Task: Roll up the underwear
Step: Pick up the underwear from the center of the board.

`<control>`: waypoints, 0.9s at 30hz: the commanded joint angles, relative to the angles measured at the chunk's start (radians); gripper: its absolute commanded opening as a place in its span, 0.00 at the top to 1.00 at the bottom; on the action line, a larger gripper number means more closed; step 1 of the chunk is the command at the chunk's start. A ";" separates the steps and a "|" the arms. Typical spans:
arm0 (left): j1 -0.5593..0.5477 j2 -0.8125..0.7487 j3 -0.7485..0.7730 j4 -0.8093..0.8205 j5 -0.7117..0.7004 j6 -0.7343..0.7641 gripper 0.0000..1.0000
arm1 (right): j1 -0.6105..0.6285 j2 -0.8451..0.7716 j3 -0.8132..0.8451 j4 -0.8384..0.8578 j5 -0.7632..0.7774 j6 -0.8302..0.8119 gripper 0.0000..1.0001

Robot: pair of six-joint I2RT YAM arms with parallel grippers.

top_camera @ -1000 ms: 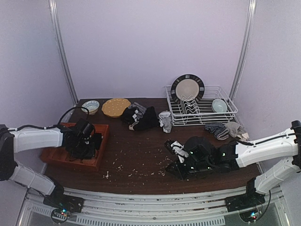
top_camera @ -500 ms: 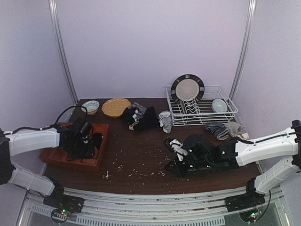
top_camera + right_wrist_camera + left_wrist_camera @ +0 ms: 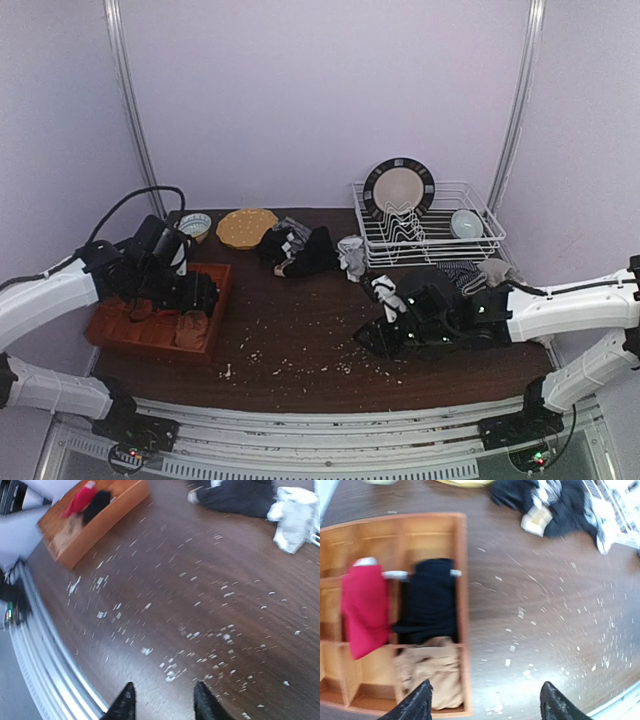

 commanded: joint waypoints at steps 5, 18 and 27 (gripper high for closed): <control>-0.106 0.432 0.168 0.261 0.020 0.018 0.31 | -0.205 -0.010 0.088 -0.001 0.092 0.096 0.50; -0.100 1.066 0.696 0.386 -0.030 0.073 0.18 | -0.275 -0.080 0.014 -0.065 0.199 0.128 0.39; -0.131 1.070 0.722 0.647 0.158 0.013 0.02 | -0.307 -0.029 0.014 -0.023 0.177 0.155 0.35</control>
